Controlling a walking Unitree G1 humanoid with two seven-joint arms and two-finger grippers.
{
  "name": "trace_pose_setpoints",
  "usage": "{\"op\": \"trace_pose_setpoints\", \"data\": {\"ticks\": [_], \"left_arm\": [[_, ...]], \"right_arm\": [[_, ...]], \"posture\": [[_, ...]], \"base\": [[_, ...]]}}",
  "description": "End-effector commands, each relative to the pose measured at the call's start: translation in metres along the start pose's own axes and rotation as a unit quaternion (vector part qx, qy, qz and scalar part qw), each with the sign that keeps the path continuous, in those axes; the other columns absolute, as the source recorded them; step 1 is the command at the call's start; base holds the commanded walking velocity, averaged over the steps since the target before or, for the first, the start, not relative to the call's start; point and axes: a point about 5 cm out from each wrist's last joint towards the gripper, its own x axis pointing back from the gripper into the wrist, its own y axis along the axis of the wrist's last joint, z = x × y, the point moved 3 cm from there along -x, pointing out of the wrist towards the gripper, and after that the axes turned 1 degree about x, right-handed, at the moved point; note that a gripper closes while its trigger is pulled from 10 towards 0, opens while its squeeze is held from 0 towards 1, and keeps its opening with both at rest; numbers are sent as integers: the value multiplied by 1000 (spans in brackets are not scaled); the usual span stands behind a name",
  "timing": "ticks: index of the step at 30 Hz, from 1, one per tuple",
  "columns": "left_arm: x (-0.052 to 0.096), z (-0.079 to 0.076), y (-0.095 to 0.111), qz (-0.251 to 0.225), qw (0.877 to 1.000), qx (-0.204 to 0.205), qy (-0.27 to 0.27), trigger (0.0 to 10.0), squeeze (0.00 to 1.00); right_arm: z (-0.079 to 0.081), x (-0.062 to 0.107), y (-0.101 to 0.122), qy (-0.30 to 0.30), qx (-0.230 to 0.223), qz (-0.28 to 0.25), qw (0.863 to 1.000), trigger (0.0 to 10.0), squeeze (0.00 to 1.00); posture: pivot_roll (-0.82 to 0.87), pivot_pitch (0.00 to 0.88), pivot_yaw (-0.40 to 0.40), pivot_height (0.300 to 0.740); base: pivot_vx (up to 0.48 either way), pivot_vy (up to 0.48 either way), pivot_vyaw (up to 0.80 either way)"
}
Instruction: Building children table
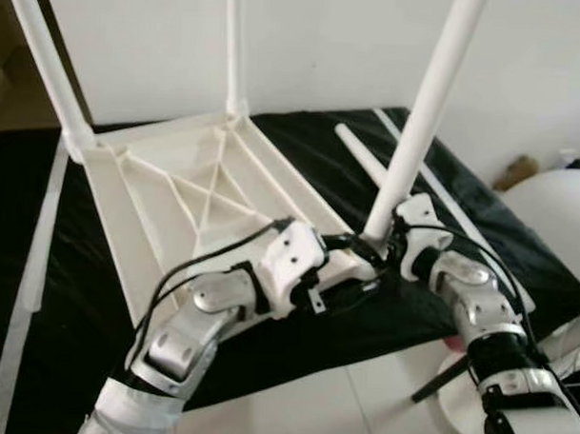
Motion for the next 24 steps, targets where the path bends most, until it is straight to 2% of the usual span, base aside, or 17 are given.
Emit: {"op": "trace_pose_setpoints", "data": {"ticks": [1, 10, 11, 12, 22, 24], "left_arm": [[1, 0, 2, -2, 1000, -2, -1, 10000, 0], [3, 1, 2, -2, 1000, 0, 2, 10000, 0], [3, 1, 2, -2, 1000, 1, 2, 10000, 0], [3, 0, 1, -1, 1000, 2, 1, 10000, 0], [2, -1, -1, 2, 1000, 5, 0, 10000, 0], [2, 0, -4, 8, 1000, 4, 3, 10000, 0]], "right_arm": [[1, -1, -3, 12, 3, 3, 1000, 0, 0], [0, 1, -12, 7, -4, 13, 1000, 0, 0], [-2, 2, -14, 0, -4, 20, 1000, 6039, 0], [-4, 3, -16, -10, -6, 24, 1000, 10000, 0], [-6, 3, -22, -46, -34, 20, 998, 10000, 0], [-2, 2, -22, -60, -45, 13, 997, 10000, 0]], "posture": [[-23, 18, -23, 740], [-23, 25, -24, 740], [-25, 27, -24, 740], [-27, 27, -24, 740], [-32, 37, -26, 740], [-34, 41, -28, 740]], "base": [[0, 0, 0], [0, 0, 0], [0, 0, 0], [0, 0, 0], [0, 0, 0], [0, 0, 0]]}}
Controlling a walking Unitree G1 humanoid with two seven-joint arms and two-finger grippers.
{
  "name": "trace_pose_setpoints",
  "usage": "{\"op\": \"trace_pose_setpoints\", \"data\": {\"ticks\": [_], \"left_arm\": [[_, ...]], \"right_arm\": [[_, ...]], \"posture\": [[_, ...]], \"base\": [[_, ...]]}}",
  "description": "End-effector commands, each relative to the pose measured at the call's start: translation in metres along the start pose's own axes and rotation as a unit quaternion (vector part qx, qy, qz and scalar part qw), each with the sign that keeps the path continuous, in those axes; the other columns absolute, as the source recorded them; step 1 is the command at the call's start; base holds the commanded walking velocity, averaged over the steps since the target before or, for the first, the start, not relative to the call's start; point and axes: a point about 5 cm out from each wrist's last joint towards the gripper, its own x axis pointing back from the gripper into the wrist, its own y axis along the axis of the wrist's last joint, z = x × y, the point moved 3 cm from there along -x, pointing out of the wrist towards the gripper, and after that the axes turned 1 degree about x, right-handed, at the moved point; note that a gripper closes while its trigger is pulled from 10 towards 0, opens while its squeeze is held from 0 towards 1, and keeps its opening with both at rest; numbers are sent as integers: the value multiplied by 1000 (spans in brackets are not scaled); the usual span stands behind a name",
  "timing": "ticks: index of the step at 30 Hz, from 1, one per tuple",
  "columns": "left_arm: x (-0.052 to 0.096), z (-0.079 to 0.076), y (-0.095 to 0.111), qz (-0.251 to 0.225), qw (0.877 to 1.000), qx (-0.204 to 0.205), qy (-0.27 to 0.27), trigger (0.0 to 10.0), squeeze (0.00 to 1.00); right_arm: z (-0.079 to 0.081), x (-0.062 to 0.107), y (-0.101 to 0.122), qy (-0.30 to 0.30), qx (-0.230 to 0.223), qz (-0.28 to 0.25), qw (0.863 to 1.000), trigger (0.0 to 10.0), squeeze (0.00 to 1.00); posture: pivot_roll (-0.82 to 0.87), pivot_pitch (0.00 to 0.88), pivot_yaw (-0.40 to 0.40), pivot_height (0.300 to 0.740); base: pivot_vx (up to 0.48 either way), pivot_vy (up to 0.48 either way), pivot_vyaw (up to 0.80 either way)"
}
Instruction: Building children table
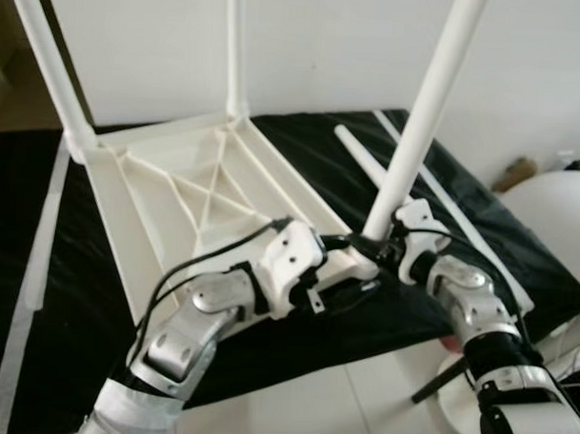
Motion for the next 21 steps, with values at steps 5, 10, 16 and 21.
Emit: {"op": "trace_pose_setpoints", "data": {"ticks": [5, 10, 16, 21], "left_arm": [[1, -2, -4, 7, 1000, 6, 0, 10000, 0], [-1, -3, -3, 5, 1000, 6, -1, 10000, 0], [-1, -4, -5, 8, 1000, 6, -4, 10000, 0], [-1, -4, -5, 7, 1000, 5, -3, 10000, 0]], "right_arm": [[3, 2, -18, -52, -39, 32, 997, 10000, 0], [9, 0, -14, -92, -80, 21, 992, 10000, 0], [10, 1, -11, -183, -115, 23, 976, 10000, 0], [16, 3, -12, -242, -138, 28, 960, 10000, 0]], "posture": [[-37, 41, -31, 740], [-42, 38, -35, 740], [-45, 32, -39, 740], [-44, 23, -51, 740]], "base": [[0, 0, 0], [0, 0, 0], [0, 0, 0], [0, 0, 0]]}}
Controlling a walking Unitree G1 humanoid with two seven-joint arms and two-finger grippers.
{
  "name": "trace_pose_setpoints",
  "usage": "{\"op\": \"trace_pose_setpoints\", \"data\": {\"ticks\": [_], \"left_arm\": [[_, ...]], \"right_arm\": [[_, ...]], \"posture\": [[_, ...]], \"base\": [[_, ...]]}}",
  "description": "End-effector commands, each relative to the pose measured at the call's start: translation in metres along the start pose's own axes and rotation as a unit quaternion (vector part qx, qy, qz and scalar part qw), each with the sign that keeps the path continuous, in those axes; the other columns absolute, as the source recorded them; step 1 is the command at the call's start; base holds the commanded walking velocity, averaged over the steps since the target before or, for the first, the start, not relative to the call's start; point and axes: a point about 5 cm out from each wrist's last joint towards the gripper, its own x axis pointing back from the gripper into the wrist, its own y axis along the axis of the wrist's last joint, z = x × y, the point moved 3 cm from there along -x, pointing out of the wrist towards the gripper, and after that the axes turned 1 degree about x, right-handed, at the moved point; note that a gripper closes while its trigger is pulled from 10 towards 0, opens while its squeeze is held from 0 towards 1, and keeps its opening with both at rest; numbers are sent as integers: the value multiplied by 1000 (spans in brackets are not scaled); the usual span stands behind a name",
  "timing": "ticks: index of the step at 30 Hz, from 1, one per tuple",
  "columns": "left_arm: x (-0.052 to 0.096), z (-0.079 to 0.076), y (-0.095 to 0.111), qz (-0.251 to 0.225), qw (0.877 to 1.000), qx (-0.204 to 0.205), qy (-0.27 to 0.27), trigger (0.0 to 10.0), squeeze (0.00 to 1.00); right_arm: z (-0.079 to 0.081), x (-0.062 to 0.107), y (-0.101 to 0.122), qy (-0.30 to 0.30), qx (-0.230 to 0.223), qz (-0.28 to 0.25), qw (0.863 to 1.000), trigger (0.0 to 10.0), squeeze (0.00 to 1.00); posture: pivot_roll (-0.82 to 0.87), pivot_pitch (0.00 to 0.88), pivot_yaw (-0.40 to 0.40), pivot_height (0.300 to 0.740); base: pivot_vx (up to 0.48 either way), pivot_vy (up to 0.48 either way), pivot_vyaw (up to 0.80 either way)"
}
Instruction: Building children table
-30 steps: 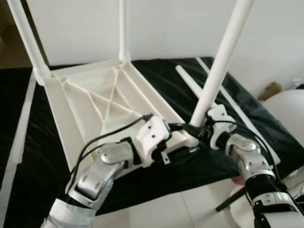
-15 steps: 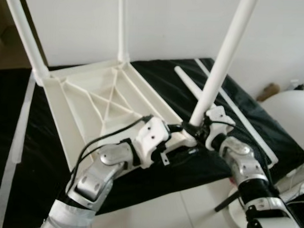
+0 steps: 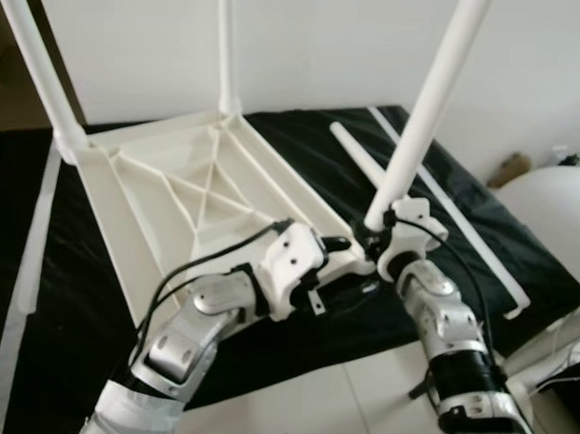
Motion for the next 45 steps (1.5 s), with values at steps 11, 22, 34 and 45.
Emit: {"op": "trace_pose_setpoints", "data": {"ticks": [11, 22, 34, 45], "left_arm": [[0, -2, -3, 5, 1000, 1, 2, 10000, 0], [-1, -2, -3, 3, 1000, 0, -2, 10000, 0], [-2, -2, -3, 3, 1000, -2, -4, 10000, 0], [-1, -3, -2, 3, 1000, -3, -4, 10000, 0]], "right_arm": [[18, 17, -26, -137, -81, 41, 986, 10000, 0], [24, 20, -11, -117, -78, 7, 990, 10000, 1000], [10, 25, 2, -57, -82, -26, 995, 10000, 1000], [-2, 22, 5, 58, -4, -32, 998, 10000, 0]], "posture": [[-35, 7, -56, 740], [-41, 0, -52, 740], [-43, 0, -53, 740], [-45, 4, -49, 740]], "base": [[0, 0, 0], [0, 0, 0], [0, 0, 0], [0, 0, 0]]}}
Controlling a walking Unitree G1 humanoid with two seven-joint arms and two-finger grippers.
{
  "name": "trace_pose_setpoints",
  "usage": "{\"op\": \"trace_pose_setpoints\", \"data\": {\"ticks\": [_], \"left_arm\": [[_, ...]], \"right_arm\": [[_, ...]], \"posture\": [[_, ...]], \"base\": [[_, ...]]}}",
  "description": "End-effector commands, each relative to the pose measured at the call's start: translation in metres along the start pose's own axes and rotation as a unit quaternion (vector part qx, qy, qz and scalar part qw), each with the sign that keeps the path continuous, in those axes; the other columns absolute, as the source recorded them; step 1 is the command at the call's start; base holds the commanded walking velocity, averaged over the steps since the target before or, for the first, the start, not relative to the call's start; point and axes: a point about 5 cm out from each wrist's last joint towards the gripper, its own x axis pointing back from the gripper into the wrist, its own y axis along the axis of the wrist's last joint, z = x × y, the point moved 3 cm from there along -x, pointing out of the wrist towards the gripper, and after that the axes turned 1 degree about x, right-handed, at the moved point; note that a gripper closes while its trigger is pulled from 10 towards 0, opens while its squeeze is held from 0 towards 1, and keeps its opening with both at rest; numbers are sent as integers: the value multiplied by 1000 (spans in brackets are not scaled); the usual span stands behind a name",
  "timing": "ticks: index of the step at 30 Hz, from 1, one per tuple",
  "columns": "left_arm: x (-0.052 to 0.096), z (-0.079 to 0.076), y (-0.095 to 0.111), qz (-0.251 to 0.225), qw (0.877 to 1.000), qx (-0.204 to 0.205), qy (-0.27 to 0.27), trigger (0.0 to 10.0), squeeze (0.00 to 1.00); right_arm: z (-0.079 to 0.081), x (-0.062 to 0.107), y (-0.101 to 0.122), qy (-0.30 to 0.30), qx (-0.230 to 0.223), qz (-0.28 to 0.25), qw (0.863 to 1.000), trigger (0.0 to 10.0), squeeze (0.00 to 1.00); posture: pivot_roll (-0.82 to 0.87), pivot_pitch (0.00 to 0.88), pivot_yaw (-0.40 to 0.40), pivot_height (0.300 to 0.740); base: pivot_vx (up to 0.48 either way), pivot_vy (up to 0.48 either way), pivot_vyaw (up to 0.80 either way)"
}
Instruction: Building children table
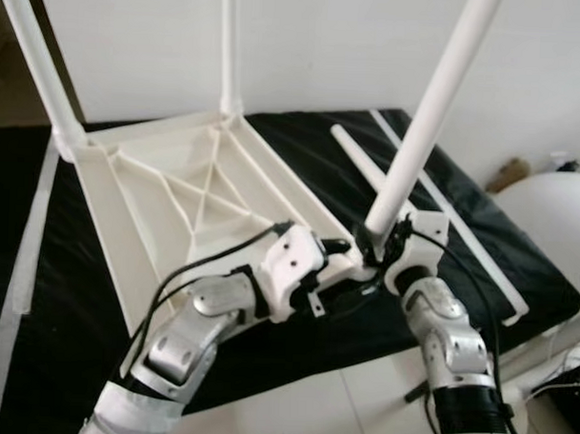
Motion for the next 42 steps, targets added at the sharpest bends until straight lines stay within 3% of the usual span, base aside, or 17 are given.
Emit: {"op": "trace_pose_setpoints", "data": {"ticks": [1, 5, 7, 10, 17, 18, 19, 21, 22, 25, 37, 38, 40, 41, 42], "left_arm": [[-1, -1, -2, 3, 1000, -6, 1, 10000, 0], [-2, -1, -4, 5, 1000, -7, 3, 10000, 0], [-2, -1, -7, 9, 1000, -9, 5, 10000, 0], [-2, 0, -10, 14, 1000, -8, 7, 10000, 0], [-1, 2, -13, 19, 1000, -11, 10, 10000, 0], [-1, 3, -13, 19, 1000, -12, 11, 10000, 0], [-1, 4, -13, 19, 1000, -13, 14, 10000, 0], [-1, 4, -12, 19, 1000, -14, 16, 10000, 0], [-1, 5, -12, 18, 1000, -14, 18, 10000, 0], [0, 4, -11, 15, 1000, -15, 21, 10000, 0], [0, 4, -10, 12, 1000, -13, 22, 10000, 0], [1, 4, -10, 12, 1000, -13, 21, 10000, 0], [1, 4, -10, 12, 1000, -13, 21, 10000, 0], [1, 4, -10, 12, 1000, -13, 21, 10000, 0], [1, 4, -10, 12, 1000, -12, 20, 10000, 0]], "right_arm": [[-2, -3, 2, 23, 10, -6, 1000, 10000, 0], [-4, -4, -1, 44, 28, -1, 999, 10000, 0], [-4, -6, -6, 96, 73, 8, 993, 10000, 0], [-2, -8, -9, 124, 95, 18, 988, 10000, 0], [-8, -24, -4, 147, 138, 23, 979, 9804, 0], [-9, -26, -3, 152, 141, 24, 978, 9294, 0], [-11, -27, -1, 153, 145, 24, 977, 4078, 0], [-11, -28, 0, 154, 146, 23, 977, 4078, 0], [-13, -28, 1, 157, 147, 23, 976, 353, 0], [-16, -28, -2, 166, 147, 27, 975, 0, 0], [-21, -23, -15, 160, 117, 39, 979, 0, 0], [-21, -23, -14, 148, 103, 35, 983, 8627, 0], [-22, -23, -14, 139, 95, 32, 985, 8627, 0], [-21, -23, -13, 137, 86, 28, 987, 10000, 0], [-18, -22, -13, 135, 78, 23, 987, 10000, 0]], "posture": [[-44, 4, -49, 740], [-45, 4, -49, 740], [-46, 4, -46, 740], [-50, 5, -45, 740], [-43, 12, -44, 740], [-43, 12, -44, 740], [-35, 13, -49, 740], [-35, 13, -49, 740], [-31, 14, -53, 740], [-25, 20, -60, 740], [-33, 29, -55, 740], [-36, 30, -52, 740], [-36, 30, -52, 740], [-38, 33, -50, 740], [-38, 32, -50, 740]], "base": [[0, 0, 0], [0, 0, 0], [0, 0, 0], [0, 0, 0], [0, 0, 0], [0, 0, 0], [0, 0, 0], [0, 0, 0], [0, 0, 0], [0, 0, 0], [0, 0, 0], [0, 0, 0], [0, 0, 0], [0, 0, 0], [0, 0, 0]]}}
